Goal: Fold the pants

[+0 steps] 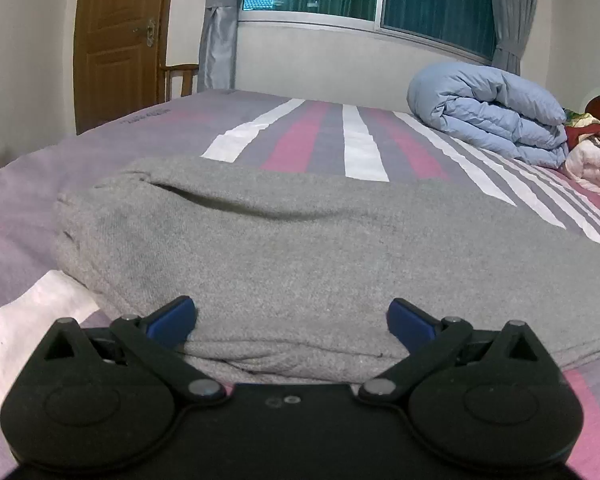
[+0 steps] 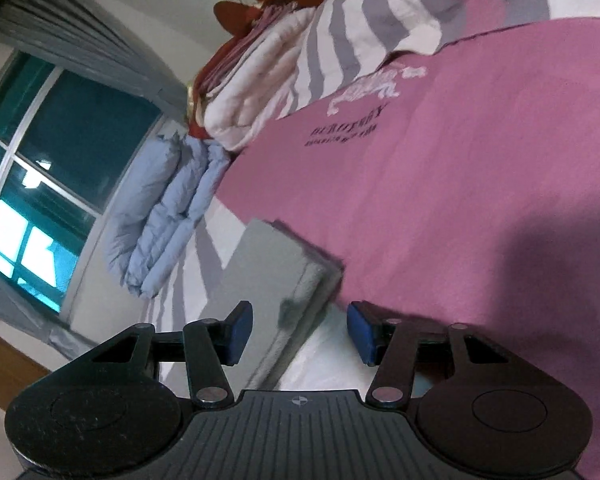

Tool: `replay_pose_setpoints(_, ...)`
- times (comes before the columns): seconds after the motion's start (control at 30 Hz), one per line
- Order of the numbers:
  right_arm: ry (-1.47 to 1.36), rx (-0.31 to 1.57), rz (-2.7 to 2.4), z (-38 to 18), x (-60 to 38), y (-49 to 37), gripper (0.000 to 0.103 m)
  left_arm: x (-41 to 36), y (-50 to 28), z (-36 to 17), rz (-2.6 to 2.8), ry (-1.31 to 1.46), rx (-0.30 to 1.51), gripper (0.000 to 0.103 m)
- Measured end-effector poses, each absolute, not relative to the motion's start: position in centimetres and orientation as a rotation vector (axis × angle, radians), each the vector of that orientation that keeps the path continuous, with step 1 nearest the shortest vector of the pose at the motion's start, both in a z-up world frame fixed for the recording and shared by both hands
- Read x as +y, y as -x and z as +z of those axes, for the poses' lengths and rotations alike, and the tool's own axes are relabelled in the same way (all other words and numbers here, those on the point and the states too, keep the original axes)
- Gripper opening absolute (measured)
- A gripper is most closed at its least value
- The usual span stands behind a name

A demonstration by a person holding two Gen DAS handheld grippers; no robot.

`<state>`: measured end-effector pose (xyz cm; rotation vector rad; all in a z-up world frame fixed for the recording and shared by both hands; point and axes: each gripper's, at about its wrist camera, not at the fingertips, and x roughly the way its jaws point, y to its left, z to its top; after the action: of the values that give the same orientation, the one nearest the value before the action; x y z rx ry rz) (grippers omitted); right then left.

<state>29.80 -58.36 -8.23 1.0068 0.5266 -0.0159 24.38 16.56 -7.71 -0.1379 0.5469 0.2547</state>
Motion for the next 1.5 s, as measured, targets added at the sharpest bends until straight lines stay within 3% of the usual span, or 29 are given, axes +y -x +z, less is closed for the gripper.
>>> replay_pose_setpoints(0.2,-0.848,0.556,0.062,-7.6,-56.0,-30.0,0.053,16.3,-24.4,-7.7,0.261,0.127,0.547,0.097)
replay_pose_setpoints(0.27,-0.844,0.593,0.028,-7.8,-55.6,-31.1,0.038,16.3,-24.4,-7.8,0.260,0.128,0.546,0.097)
replay_pose_setpoints(0.3,-0.830,0.603,0.023,-7.8,-55.3,-31.5,0.026,16.3,-24.4,-7.8,0.260,0.128,0.546,0.097)
replay_pose_setpoints(0.5,-0.743,0.624,0.007,-7.6,-54.1,-33.6,0.005,16.4,-24.3,-7.8,0.257,0.132,0.544,0.097)
replay_pose_setpoints(0.63,-0.724,0.490,0.049,-6.4,-53.9,-32.3,0.005,16.4,-24.3,-7.8,0.256,0.133,0.543,0.097)
replay_pose_setpoints(0.73,-0.755,0.641,0.008,-9.1,-54.3,-33.5,0.005,16.4,-24.3,-7.8,0.256,0.134,0.542,0.097)
replay_pose_setpoints(0.8,-0.850,0.605,0.026,-9.3,-55.5,-32.4,0.007,16.5,-24.2,-7.7,0.253,0.138,0.540,0.097)
replay_pose_setpoints(0.87,-0.894,0.526,-0.007,-8.6,-56.5,-30.4,0.030,16.5,-24.2,-7.7,0.252,0.138,0.539,0.097)
replay_pose_setpoints(0.9,-0.903,0.495,-0.022,-8.4,-56.9,-29.4,0.051,16.5,-24.2,-7.7,0.252,0.138,0.539,0.097)
replay_pose_setpoints(0.93,-0.924,0.482,-0.022,-8.4,-57.3,-28.8,0.054,16.5,-24.2,-7.7,0.252,0.138,0.539,0.097)
replay_pose_setpoints(1.13,-1.032,0.574,0.036,-9.9,-57.8,-29.3,0.054,16.5,-24.2,-7.7,0.253,0.136,0.538,0.097)
replay_pose_setpoints(1.43,-0.960,0.600,0.069,-10.3,-56.2,-31.2,0.053,16.6,-24.2,-7.8,0.253,0.137,0.539,0.097)
replay_pose_setpoints(1.47,-0.938,0.591,0.054,-10.4,-56.0,-31.3,0.047,16.6,-24.2,-7.8,0.253,0.135,0.540,0.097)
replay_pose_setpoints(1.5,-0.938,0.600,0.016,-11.0,-55.9,-31.5,0.021,16.5,-24.3,-7.7,0.254,0.134,0.540,0.097)
